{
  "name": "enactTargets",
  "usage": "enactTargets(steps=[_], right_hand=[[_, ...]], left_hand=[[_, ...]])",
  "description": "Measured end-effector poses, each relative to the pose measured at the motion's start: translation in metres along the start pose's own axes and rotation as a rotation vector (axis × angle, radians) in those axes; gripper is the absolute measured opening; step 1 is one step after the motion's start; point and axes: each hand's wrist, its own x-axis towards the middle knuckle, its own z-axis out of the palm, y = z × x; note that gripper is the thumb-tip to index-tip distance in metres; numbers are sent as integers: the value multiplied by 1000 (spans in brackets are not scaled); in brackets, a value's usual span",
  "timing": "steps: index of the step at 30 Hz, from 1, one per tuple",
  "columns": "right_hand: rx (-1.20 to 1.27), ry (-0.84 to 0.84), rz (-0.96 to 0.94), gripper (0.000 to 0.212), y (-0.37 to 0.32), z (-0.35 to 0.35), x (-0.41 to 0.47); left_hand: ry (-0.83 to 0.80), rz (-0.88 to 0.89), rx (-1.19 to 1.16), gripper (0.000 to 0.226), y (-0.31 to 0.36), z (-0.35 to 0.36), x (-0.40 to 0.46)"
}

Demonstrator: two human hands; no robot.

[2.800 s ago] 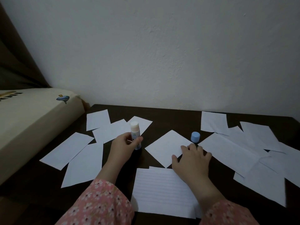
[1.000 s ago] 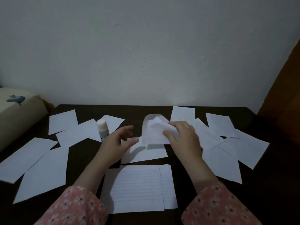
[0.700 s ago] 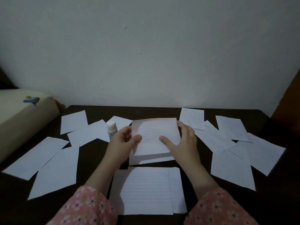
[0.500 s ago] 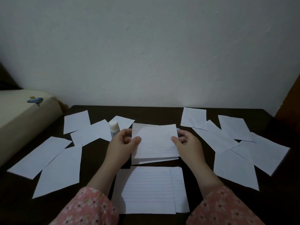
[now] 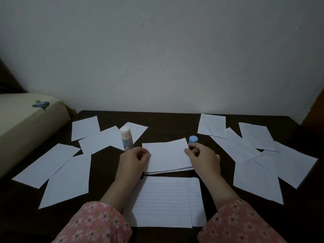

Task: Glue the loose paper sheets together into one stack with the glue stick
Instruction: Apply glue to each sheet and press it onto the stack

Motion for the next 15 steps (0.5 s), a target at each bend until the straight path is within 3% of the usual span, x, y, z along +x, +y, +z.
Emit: enactTargets(steps=[15], right_hand=[[-82,-13,38,32,3,1,3]], left_hand=[[-32,-11,65,10,-2,5,5]])
